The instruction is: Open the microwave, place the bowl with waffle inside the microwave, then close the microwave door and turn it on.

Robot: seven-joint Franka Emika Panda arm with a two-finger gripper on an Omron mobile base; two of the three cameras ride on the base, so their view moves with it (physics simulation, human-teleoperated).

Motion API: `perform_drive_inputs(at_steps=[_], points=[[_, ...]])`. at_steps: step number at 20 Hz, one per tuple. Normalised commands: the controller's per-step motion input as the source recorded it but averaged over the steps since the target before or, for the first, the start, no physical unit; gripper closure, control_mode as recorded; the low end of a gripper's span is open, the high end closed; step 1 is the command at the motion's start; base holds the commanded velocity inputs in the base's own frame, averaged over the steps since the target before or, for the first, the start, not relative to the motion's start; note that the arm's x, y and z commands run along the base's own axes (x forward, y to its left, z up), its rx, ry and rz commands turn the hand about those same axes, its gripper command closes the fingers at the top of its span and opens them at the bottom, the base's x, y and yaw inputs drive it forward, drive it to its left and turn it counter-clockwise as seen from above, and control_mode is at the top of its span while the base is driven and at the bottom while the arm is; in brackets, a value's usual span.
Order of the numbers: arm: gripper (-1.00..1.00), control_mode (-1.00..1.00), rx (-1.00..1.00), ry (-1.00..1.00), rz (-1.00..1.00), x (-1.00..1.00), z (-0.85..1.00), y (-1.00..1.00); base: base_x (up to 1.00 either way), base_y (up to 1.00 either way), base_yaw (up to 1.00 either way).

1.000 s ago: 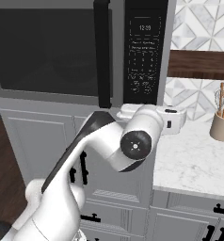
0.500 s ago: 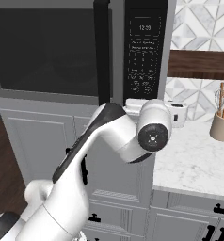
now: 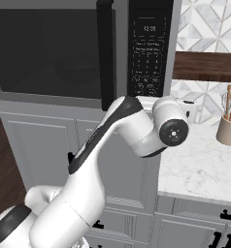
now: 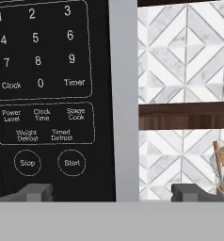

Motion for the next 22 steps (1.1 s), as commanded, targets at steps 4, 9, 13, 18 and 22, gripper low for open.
perform_drive_inputs(at_steps=[4, 9, 13, 18, 22], points=[[-1.00, -1.00, 0.00, 0.01, 0.00, 0.26, 0.00, 0.00, 0.00, 0.00, 0.00], [-1.00, -1.00, 0.00, 0.00, 0.00, 0.08, 0.00, 0.00, 0.00, 0.00, 0.00], [-1.00, -1.00, 0.00, 0.00, 0.00, 0.22, 0.00, 0.00, 0.00, 0.00, 0.00], [-1.00, -1.00, 0.00, 0.03, 0.00, 0.29, 0.00, 0.02, 0.00, 0.00, 0.00], [-1.00, -1.00, 0.00, 0.00, 0.00, 0.15, 0.00, 0.00, 0.00, 0.00, 0.00]])
